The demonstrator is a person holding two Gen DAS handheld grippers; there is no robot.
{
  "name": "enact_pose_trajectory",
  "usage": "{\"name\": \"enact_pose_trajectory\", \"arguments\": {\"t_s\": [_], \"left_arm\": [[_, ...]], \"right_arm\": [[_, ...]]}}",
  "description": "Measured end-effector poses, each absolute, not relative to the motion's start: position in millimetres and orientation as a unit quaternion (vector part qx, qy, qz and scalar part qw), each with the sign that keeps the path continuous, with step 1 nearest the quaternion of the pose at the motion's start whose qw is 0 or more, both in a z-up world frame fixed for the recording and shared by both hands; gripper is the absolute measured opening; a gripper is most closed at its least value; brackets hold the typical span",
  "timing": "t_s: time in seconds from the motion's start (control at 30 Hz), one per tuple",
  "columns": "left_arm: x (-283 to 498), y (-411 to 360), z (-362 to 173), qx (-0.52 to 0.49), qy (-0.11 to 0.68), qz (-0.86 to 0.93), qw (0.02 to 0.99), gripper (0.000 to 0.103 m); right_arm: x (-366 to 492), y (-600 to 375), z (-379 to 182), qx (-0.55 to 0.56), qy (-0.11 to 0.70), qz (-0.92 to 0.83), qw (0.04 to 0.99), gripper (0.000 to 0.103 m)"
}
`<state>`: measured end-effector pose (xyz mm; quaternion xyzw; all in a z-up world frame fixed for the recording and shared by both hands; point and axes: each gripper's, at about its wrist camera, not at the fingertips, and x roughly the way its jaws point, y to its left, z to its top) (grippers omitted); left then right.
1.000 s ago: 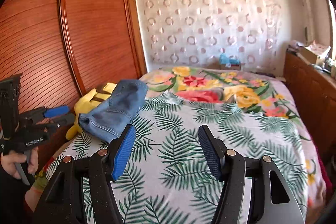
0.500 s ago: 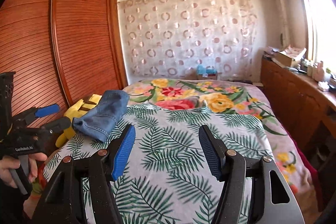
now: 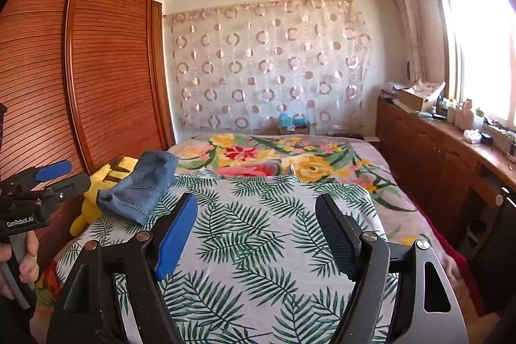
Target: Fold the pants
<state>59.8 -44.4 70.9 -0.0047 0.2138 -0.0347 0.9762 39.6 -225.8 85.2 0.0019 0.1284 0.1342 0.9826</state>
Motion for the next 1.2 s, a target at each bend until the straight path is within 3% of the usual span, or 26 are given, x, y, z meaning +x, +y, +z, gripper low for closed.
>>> {"name": "enact_pose_trajectory", "arguments": {"t_s": [1.2], "left_arm": [[56,-46,69,-0.001,0.207,-0.028,0.978,0.086]], "right_arm": [[43,-235,82,0.001,0.128,0.131,0.983,0.077]]}}
